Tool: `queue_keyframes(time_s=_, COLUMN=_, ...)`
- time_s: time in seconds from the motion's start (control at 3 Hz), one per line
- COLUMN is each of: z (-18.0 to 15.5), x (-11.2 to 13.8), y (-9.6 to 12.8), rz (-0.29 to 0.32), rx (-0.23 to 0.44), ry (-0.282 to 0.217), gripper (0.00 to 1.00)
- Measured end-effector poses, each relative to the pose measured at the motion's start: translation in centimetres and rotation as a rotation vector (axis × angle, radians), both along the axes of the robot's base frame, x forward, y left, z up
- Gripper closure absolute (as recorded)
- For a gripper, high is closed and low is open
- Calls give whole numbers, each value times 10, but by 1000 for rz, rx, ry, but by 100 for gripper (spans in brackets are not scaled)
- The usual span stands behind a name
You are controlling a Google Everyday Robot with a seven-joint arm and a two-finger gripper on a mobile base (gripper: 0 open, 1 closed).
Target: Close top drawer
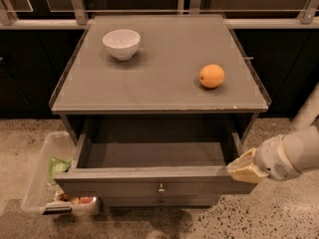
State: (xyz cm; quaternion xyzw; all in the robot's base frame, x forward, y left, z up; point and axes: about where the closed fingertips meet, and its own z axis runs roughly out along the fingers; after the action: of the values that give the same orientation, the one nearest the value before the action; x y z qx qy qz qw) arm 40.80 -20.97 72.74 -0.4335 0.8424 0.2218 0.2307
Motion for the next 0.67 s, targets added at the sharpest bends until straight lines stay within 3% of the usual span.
queue_keyframes(time_s=0.33, z=-54, x=-15, y=20, rz=12, rx=66, ry=126, gripper=100)
queue_keyframes(time_s=0.67, z=-92, x=-26, y=40, rz=44, rx=111, ry=222, gripper=100)
